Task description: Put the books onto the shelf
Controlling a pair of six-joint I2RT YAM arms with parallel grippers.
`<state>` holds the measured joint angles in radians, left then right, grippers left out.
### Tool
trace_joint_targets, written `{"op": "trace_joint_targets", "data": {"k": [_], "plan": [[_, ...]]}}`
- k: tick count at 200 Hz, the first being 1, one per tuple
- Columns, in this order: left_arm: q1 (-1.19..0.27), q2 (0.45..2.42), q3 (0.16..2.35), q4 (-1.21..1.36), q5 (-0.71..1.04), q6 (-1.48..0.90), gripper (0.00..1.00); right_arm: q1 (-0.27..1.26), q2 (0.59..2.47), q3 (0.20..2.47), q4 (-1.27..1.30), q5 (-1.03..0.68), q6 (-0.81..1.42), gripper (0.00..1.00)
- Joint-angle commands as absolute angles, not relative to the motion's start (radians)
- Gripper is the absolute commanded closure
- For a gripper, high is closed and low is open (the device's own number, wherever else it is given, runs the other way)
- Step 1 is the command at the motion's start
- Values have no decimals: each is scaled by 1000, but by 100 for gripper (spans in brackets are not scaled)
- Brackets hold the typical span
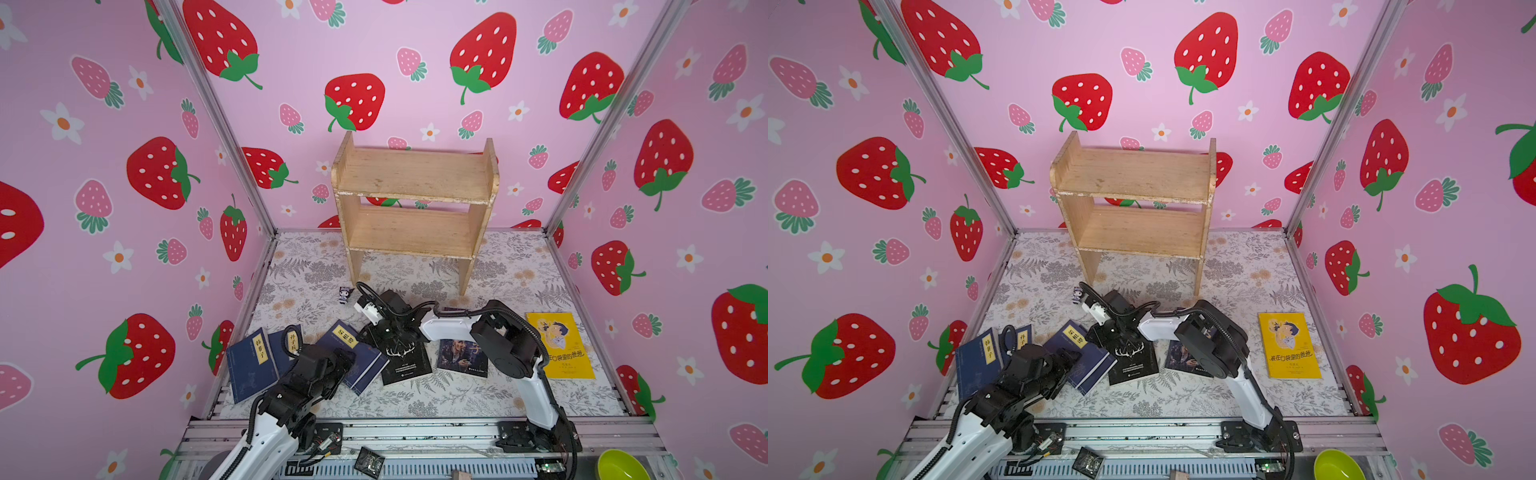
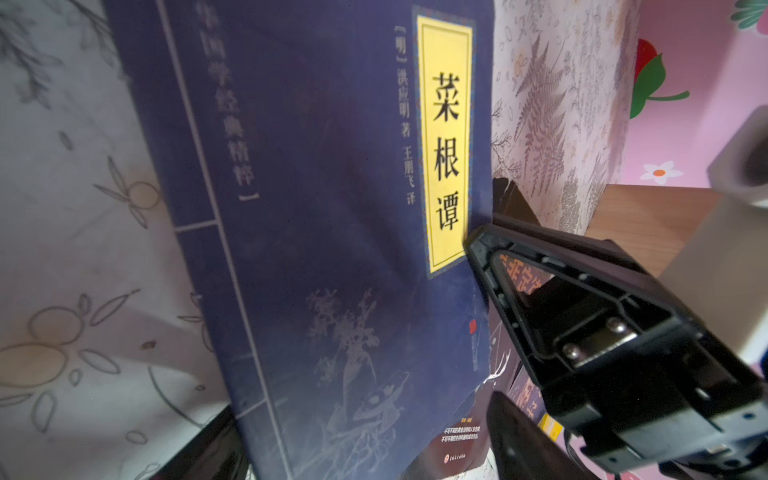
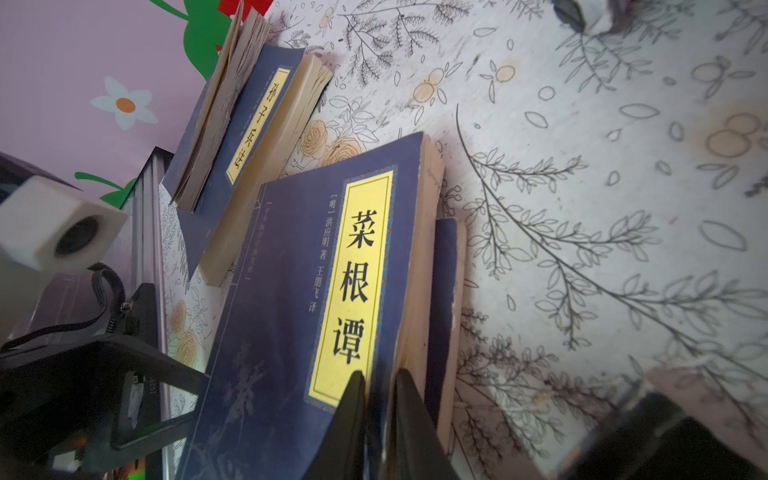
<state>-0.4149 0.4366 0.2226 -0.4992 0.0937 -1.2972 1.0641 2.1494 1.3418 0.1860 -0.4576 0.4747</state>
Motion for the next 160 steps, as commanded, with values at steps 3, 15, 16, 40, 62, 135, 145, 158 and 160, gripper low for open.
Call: {"op": "trace_joint_targets", "data": {"k": [3, 15, 16, 40, 62, 135, 145, 158, 160], "plan": [[-412, 445, 302, -466, 78, -1310, 13, 1077, 2144, 1320, 160, -486, 457, 84], [-413, 456, 307, -454, 80, -1324, 14, 1077, 2148, 1322, 158, -482, 453, 85], [-413, 457, 308, -453, 80, -1324, 14, 1077, 2148, 1323, 158, -482, 453, 85], [-413, 472, 311, -415, 84, -1328, 18, 1077, 2158, 1334, 156, -491, 446, 86], [-413, 470, 321, -417, 54, -1315, 21, 1077, 2172, 1345, 156, -493, 442, 86], [-410, 476, 274, -402, -12, -1298, 50, 1071, 2187, 1351, 147, -480, 428, 86], [-411, 481, 271, -388, -7, -1296, 53, 1068, 2187, 1353, 147, -481, 431, 86], [-411, 492, 277, -382, 0, -1293, 57, 1062, 2186, 1356, 151, -485, 443, 86], [-410, 493, 277, -382, 0, -1292, 58, 1060, 2187, 1357, 152, -487, 447, 86]]}}
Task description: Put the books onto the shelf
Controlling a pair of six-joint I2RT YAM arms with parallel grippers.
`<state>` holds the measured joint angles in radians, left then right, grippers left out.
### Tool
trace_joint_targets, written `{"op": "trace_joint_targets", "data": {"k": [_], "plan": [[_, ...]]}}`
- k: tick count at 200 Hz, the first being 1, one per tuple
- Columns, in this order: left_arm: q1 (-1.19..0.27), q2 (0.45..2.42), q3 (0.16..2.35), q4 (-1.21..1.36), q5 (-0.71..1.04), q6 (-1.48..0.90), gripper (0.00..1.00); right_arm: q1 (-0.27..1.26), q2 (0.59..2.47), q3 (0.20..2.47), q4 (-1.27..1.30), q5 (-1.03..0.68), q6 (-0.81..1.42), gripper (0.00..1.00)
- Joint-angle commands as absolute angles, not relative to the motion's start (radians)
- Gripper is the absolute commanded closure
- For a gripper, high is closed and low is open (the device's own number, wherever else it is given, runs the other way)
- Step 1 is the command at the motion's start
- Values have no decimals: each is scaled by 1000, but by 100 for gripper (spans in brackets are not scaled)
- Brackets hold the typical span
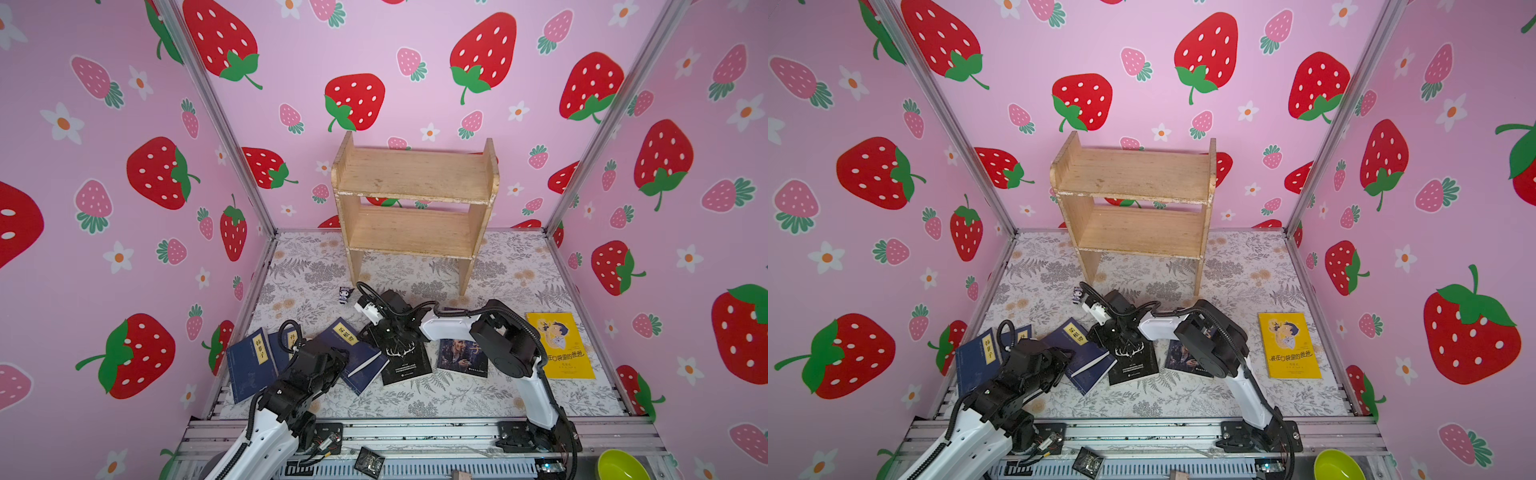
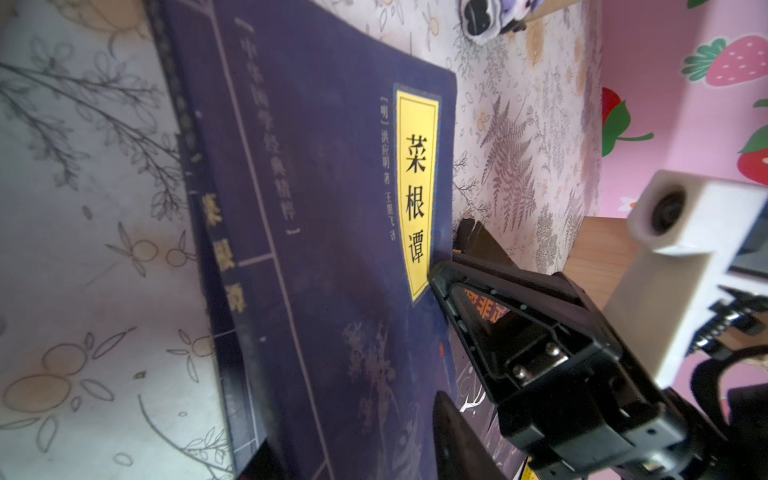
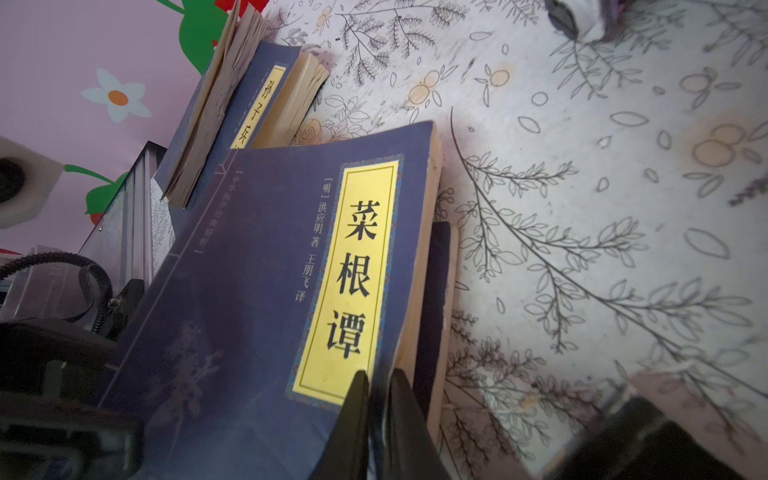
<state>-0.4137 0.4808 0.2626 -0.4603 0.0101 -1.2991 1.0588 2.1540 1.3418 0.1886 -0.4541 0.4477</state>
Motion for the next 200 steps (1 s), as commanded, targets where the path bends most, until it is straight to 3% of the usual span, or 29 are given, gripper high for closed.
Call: {"op": "trace_joint_targets", "data": {"k": [1, 42, 60, 87, 135, 176, 200], "plan": [[-410, 495, 278, -382, 0, -1292, 59, 1060, 2187, 1357, 153, -488, 449, 86], [-410, 544, 315, -383, 23, -1273, 81, 993, 2179, 1340, 303, -563, 592, 86], [-409, 556, 349, -405, 26, -1259, 100, 967, 2160, 1334, 351, -577, 631, 86], [-409, 587, 476, -508, 11, -1190, 100, 932, 2088, 1341, 392, -556, 658, 80], [-408, 662, 775, -620, -3, -1019, 100, 856, 1846, 1279, 405, -489, 671, 42], [-408, 695, 1108, -642, 23, -827, 100, 835, 1632, 1307, 290, -315, 533, 31], [-408, 742, 1286, -628, 43, -739, 100, 822, 1469, 1233, 345, -184, 528, 11]]}}
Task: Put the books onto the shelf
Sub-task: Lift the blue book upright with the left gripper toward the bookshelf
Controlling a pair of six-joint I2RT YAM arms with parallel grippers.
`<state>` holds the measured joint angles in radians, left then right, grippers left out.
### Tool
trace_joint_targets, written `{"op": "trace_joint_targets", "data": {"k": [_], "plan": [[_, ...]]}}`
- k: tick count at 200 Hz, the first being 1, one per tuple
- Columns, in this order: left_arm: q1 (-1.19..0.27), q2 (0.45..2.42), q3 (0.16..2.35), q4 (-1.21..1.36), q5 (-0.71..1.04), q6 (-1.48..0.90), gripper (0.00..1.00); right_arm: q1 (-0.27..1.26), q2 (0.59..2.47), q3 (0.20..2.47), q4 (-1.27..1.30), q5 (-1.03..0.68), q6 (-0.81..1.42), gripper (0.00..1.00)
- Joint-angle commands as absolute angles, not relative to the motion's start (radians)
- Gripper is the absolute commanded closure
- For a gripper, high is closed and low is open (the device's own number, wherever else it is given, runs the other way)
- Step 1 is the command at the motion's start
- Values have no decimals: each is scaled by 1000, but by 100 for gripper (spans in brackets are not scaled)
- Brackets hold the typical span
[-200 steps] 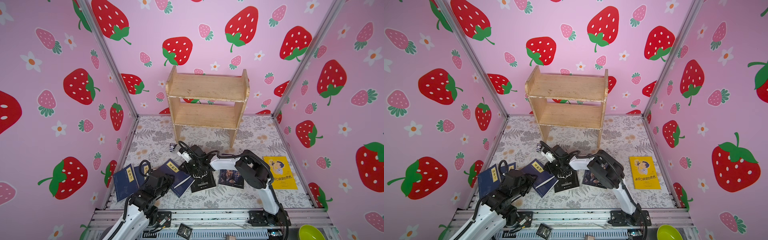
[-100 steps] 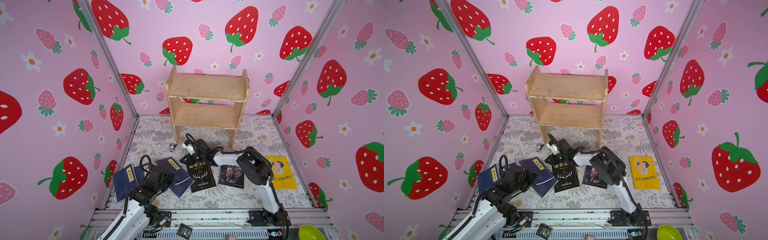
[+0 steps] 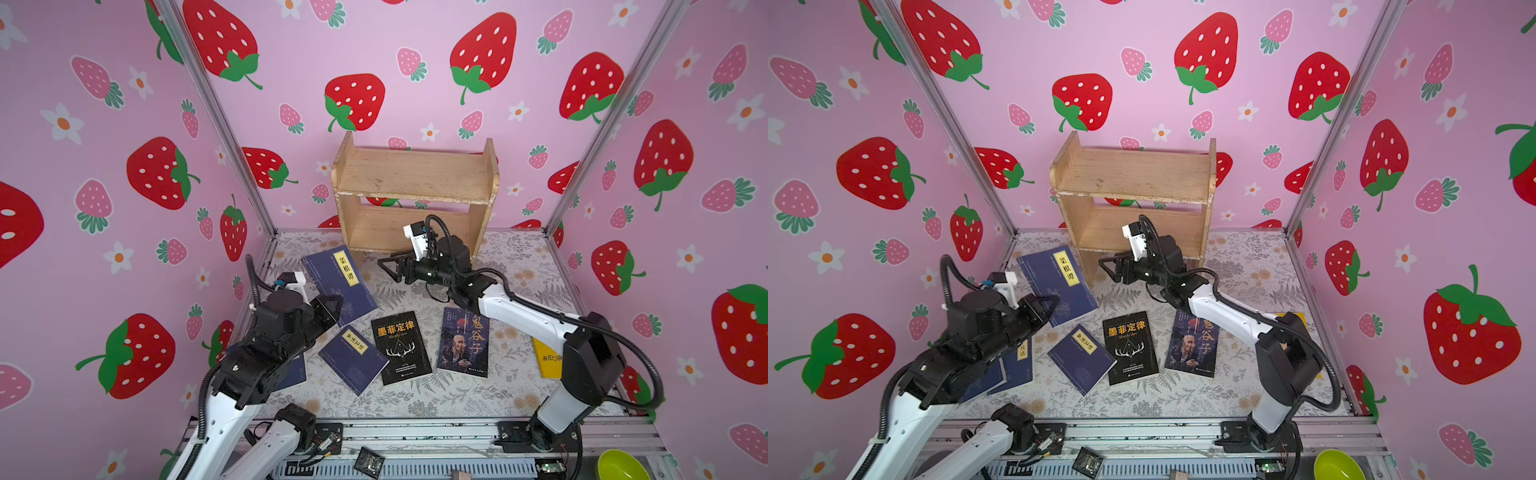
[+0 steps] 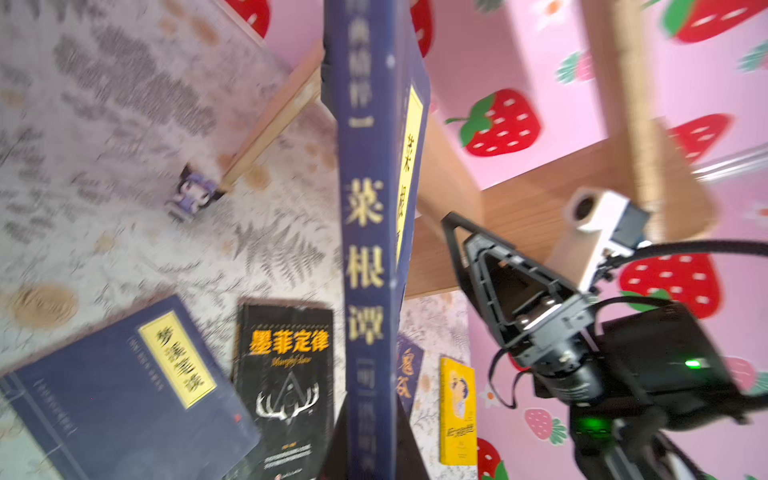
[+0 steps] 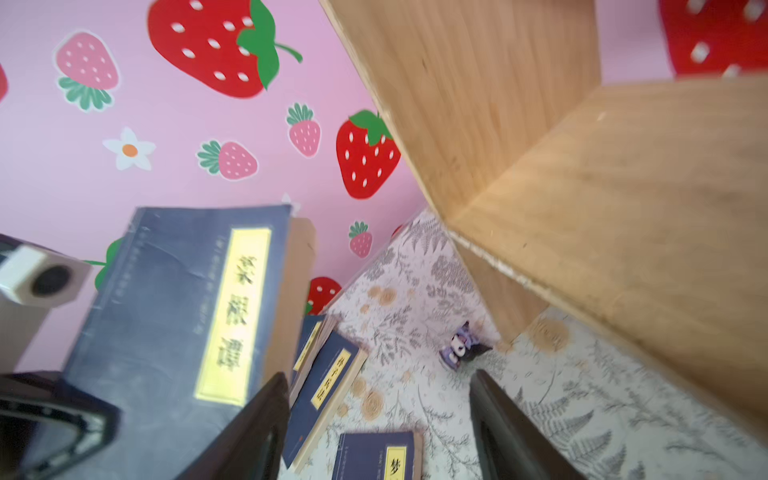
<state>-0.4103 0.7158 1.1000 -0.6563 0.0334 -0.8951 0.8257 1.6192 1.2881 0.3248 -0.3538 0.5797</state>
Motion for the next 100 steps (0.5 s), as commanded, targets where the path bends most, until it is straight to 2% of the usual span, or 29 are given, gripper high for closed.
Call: {"op": "trace_joint_targets", "data": {"k": [1, 21, 55, 80, 100], "plan": [[-407, 744, 1289, -621, 45, -736, 100, 822, 1466, 1230, 348, -183, 529, 11], [-408, 780, 1337, -461, 70, -698, 100, 799, 1381, 1201, 400, -197, 556, 1], [-408, 886, 1410, -148, 121, -644, 100, 741, 1301, 1181, 466, -319, 649, 0], [-410, 995, 1487, -13, 204, -635, 100, 728, 1275, 1107, 681, -444, 739, 0], [-413, 1057, 1476, 147, 246, -656, 100, 726, 1329, 1111, 836, -508, 836, 0]]}}
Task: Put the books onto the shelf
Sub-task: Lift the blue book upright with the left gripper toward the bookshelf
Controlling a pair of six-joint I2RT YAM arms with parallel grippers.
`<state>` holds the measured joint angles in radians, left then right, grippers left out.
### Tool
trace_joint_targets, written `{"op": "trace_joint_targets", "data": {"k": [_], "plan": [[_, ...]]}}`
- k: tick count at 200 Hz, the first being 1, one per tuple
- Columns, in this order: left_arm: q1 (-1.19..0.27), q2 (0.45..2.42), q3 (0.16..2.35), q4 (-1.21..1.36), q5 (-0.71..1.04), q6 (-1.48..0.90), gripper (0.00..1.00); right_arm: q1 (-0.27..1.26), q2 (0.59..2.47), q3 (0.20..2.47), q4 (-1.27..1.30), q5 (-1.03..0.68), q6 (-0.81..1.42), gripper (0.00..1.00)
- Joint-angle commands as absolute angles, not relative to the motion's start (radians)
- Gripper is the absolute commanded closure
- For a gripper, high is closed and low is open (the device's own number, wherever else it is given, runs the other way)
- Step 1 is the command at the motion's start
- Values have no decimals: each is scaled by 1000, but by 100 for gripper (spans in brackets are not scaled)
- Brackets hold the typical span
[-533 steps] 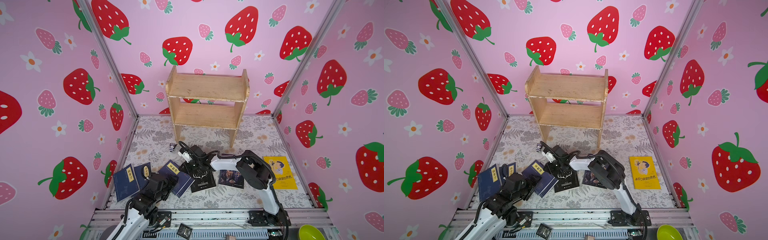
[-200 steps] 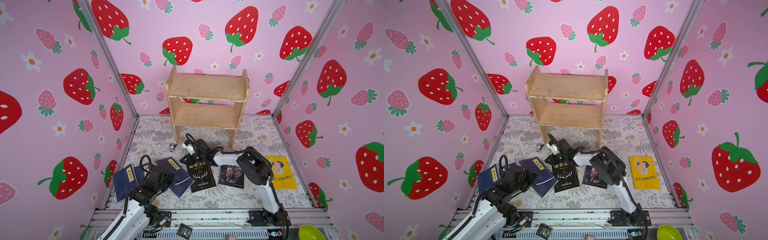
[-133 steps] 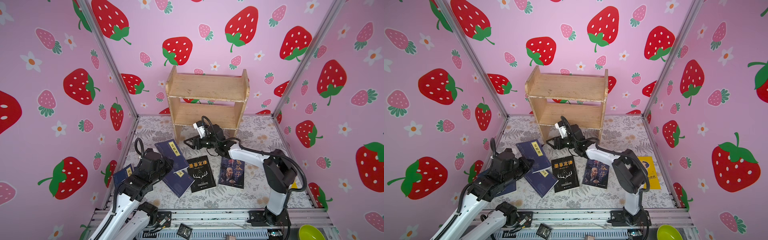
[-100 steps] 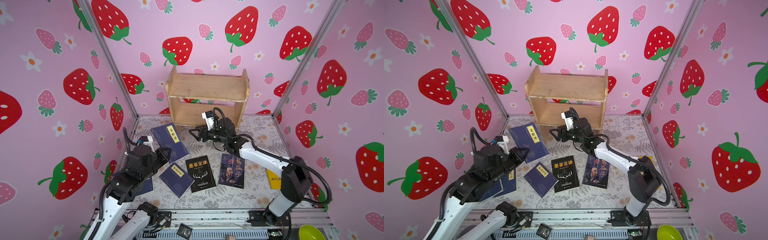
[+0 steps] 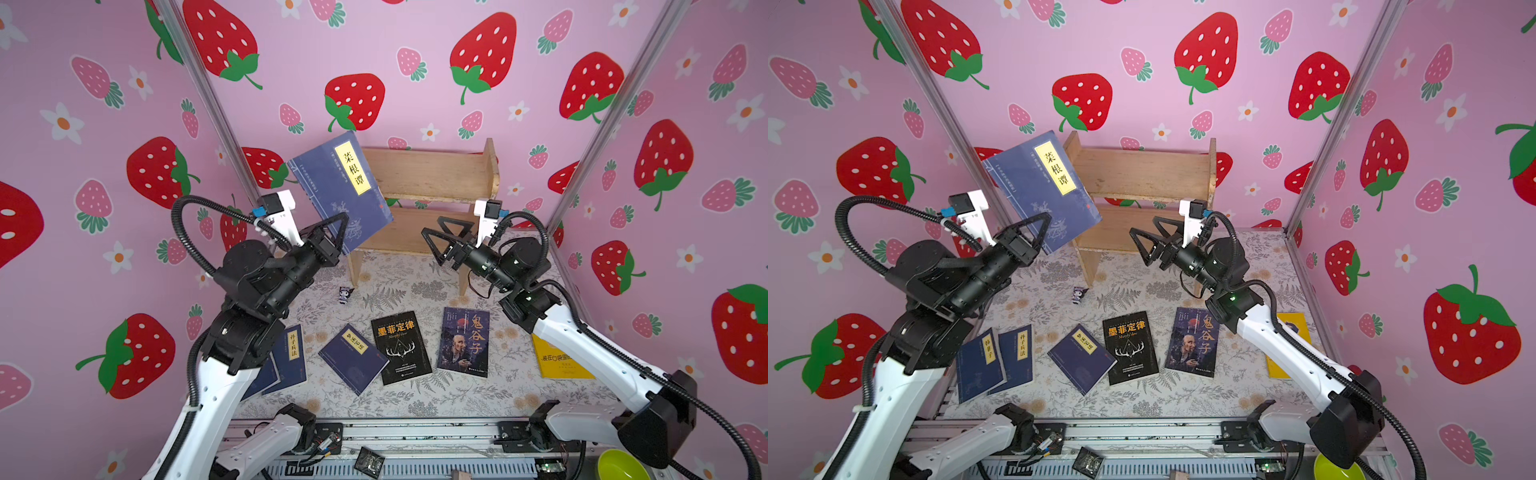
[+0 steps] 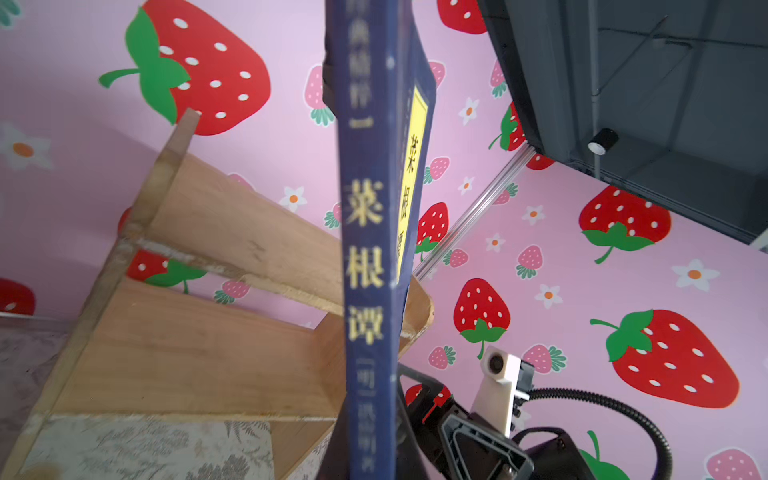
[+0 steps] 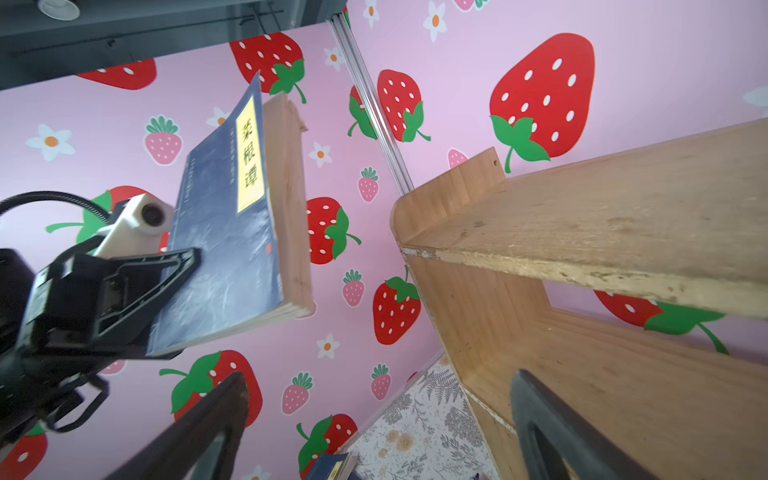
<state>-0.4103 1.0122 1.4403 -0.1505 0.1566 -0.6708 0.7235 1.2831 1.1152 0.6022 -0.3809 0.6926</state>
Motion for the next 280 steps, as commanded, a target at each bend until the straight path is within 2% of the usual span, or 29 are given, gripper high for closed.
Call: {"op": "trace_joint_targets", "data": {"k": [1, 38, 75, 146, 163, 182, 214, 230, 248, 276, 280], "plan": [[-414, 1060, 1475, 155, 247, -659, 100, 726, 1333, 1114, 838, -509, 840, 0], [-420, 1152, 1484, 305, 286, -755, 100, 726, 1506, 1200, 1155, -575, 1064, 0], [-450, 1191, 1463, 392, 280, -812, 100, 740, 1643, 1305, 1324, -554, 1211, 0], [-515, 1249, 1477, 399, 246, -797, 100, 808, 1680, 1376, 1345, -460, 1155, 2], [-527, 1265, 1485, 411, 256, -803, 100, 814, 1669, 1364, 1338, -416, 1145, 11], [-537, 1275, 1484, 421, 268, -811, 100, 816, 1673, 1346, 1355, -359, 1167, 30], [-547, 1276, 1459, 446, 267, -840, 100, 815, 1698, 1344, 1407, -317, 1212, 51], [-555, 1272, 1438, 457, 260, -849, 100, 815, 1710, 1343, 1423, -301, 1240, 59], [-558, 1270, 1419, 478, 255, -853, 100, 814, 1718, 1354, 1409, -301, 1259, 73], [-560, 1275, 1438, 443, 270, -842, 100, 812, 1704, 1345, 1369, -290, 1263, 87], [-561, 1276, 1444, 435, 270, -839, 96, 811, 1698, 1342, 1361, -289, 1260, 90]]}}
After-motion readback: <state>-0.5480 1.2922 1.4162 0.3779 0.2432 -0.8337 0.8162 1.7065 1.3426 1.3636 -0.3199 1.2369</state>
